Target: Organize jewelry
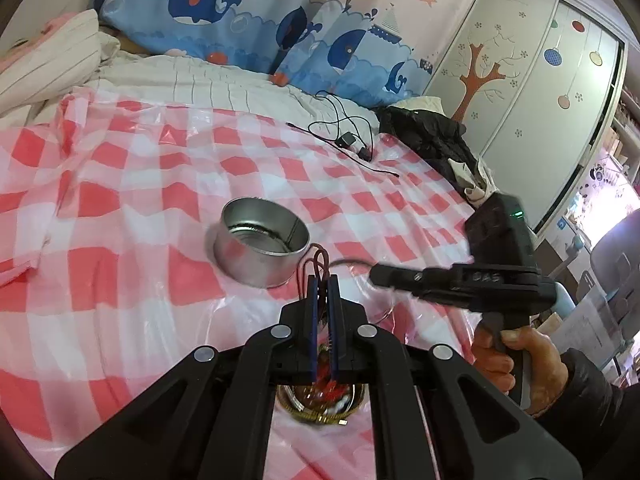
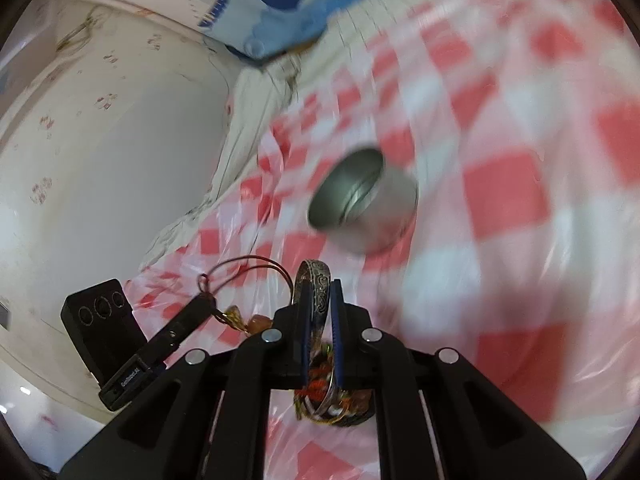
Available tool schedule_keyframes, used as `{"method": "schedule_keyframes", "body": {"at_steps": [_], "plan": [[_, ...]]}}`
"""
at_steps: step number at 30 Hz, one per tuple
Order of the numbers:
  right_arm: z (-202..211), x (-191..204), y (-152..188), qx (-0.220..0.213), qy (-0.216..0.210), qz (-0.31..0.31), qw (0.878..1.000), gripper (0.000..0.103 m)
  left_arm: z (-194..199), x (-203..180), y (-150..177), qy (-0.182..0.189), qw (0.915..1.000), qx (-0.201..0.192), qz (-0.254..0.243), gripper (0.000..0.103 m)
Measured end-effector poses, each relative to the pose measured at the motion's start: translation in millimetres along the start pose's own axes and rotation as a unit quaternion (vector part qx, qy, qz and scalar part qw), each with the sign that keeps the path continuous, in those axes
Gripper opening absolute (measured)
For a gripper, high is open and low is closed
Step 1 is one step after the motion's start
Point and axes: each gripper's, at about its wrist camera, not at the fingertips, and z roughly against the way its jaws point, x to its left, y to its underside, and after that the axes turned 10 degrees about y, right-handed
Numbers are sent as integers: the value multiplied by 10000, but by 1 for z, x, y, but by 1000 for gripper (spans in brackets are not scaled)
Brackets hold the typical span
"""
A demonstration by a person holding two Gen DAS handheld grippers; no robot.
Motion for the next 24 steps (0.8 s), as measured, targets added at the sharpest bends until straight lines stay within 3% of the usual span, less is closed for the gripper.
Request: {"method": "schedule_keyframes", "body": {"at_steps": [6,14,15,18,19,20,21,24], "plan": [[8,19,-24,-488,445,500,9966,10,-23,3,-33,58,9999,-111,-18,4],[-31,24,-56,-671,825,753,9915,10,-63,23,-62,3,10000,-80,39,4],[-41,24,-60,-650,880,758,9911,10,-69,28,-63,-31,10000,-23,83,4],[-75,24,-67,-344,1186,844,9888,12,-91,46,-65,-609,9975,324,124,5],[-84,24,-67,-256,1315,893,9870,16,-94,49,-64,-714,9965,408,140,5],[-90,25,-68,-235,1500,943,9839,35,-93,51,-63,-814,9956,444,134,7],[-91,25,-67,-271,1554,972,9827,44,-90,50,-61,-900,9948,461,95,11],[-77,30,-60,-475,1596,1046,9805,45,-78,48,-55,-987,9940,477,3,23]]}}
